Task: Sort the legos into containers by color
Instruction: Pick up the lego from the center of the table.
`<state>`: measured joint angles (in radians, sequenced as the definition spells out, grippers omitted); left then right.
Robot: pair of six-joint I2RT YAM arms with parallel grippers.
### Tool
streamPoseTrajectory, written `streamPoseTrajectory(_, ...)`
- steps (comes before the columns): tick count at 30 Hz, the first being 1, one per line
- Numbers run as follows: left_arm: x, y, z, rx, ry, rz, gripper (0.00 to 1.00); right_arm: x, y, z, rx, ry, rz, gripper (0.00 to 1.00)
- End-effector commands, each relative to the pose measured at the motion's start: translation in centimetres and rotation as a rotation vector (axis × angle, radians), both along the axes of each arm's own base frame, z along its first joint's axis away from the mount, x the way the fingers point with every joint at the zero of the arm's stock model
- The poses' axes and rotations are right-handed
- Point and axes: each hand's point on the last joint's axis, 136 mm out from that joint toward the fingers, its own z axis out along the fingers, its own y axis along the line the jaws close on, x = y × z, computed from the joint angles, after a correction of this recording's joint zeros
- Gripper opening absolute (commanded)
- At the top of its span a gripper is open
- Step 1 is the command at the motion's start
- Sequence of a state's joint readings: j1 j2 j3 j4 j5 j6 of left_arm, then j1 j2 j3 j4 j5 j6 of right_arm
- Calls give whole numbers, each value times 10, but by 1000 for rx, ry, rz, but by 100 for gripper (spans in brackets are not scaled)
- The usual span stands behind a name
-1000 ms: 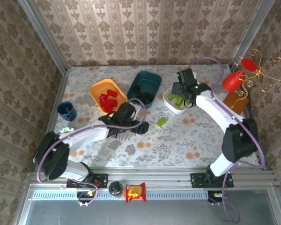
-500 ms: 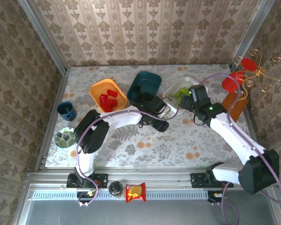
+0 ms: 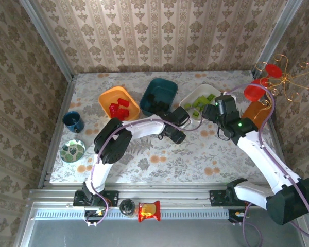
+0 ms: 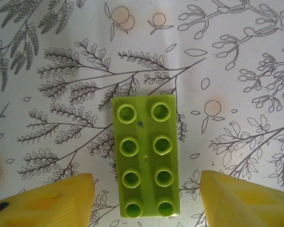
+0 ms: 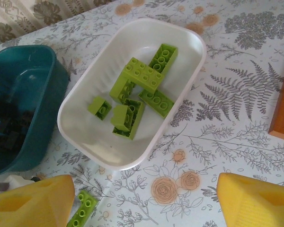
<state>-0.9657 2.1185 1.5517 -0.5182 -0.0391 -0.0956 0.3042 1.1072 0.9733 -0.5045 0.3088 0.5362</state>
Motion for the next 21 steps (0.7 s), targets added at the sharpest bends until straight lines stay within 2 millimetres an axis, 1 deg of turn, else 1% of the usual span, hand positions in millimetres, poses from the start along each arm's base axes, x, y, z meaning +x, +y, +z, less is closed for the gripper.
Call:
streamPoseTrajectory(1,0,4,-11,81,-20,-34,58,-7,-7,9,6,-24,-34,80)
streamPoseTrajectory(7,-2,4,-28,121,-20,-51,48,-9,-12,19,8,-50,-48,81)
streamPoseTrajectory(12,-6,4,-31,126,-22,-63,39,-10,-15,17,3,-46,-59,81)
streamPoseTrajectory(14,-5,5,-29,124,-29,-61,35,-10,-15,16,4,-45,-62,81)
streamPoseTrajectory(18,-2,8,-19,116,-65,-48,31,-11,-16,16,5,-48,-68,81)
streamPoseTrajectory(21,5,10,-3,96,-114,-31,30,-11,-17,17,2,-52,-73,81)
